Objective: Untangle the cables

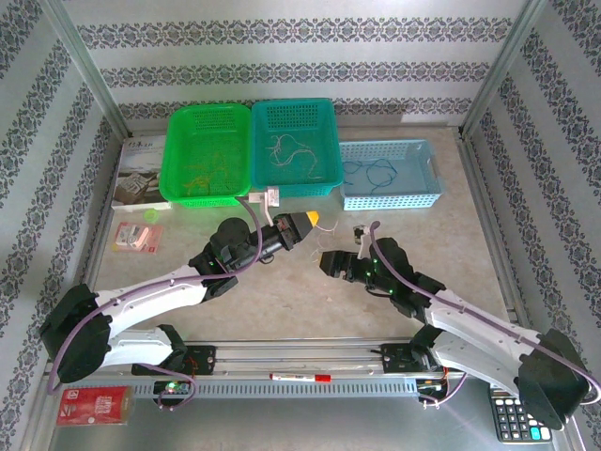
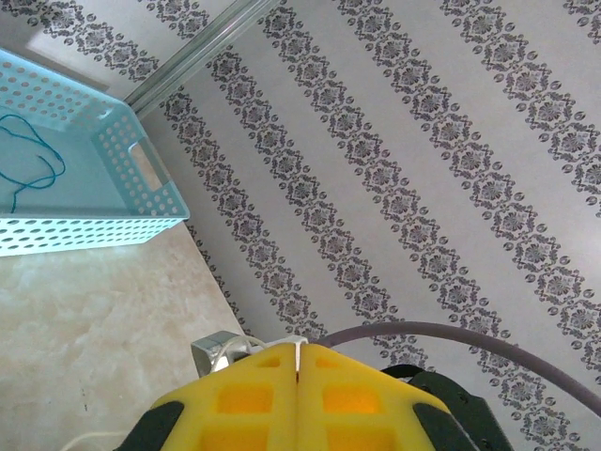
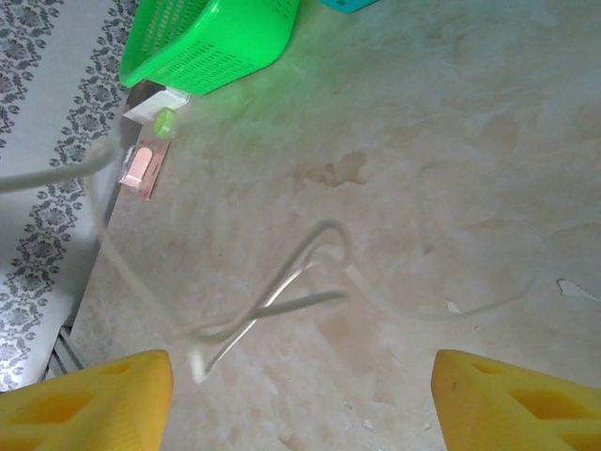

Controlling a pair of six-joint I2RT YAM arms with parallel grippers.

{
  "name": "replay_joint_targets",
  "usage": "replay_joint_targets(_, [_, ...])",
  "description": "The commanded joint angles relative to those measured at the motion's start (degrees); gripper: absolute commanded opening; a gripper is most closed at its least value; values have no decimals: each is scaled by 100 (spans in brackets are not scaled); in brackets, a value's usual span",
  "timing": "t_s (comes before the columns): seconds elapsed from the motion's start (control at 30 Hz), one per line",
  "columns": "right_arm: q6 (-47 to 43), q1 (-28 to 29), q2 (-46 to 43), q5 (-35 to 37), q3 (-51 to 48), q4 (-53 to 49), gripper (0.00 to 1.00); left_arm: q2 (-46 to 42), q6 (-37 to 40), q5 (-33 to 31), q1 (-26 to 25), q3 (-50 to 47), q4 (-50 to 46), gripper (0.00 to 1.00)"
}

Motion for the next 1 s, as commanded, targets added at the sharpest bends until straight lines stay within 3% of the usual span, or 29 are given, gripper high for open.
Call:
replay_joint_targets(0.0, [38, 58, 80, 186, 192, 340, 71, -140, 146, -10, -77, 134, 16, 0])
replay_joint_targets(0.27, [33, 101, 146, 122, 272, 401, 67, -214, 137, -43, -77, 96, 39, 0])
replay_joint_targets(0.47, [39, 110, 289, 149, 281, 493, 58, -219, 128, -40, -77, 119, 61, 0])
replay_joint_targets(0.63, [13, 126, 394, 184, 272, 566, 41, -225, 128, -48, -77, 126, 79, 0])
replay_joint_targets(0.9, [-49, 104, 407, 399, 81, 567, 0, -332, 140, -131, -75, 161, 65, 0])
replay_joint_targets(0.97, [-58, 77, 383, 484, -37, 563, 0, -408, 187, -149, -32, 261, -80, 0])
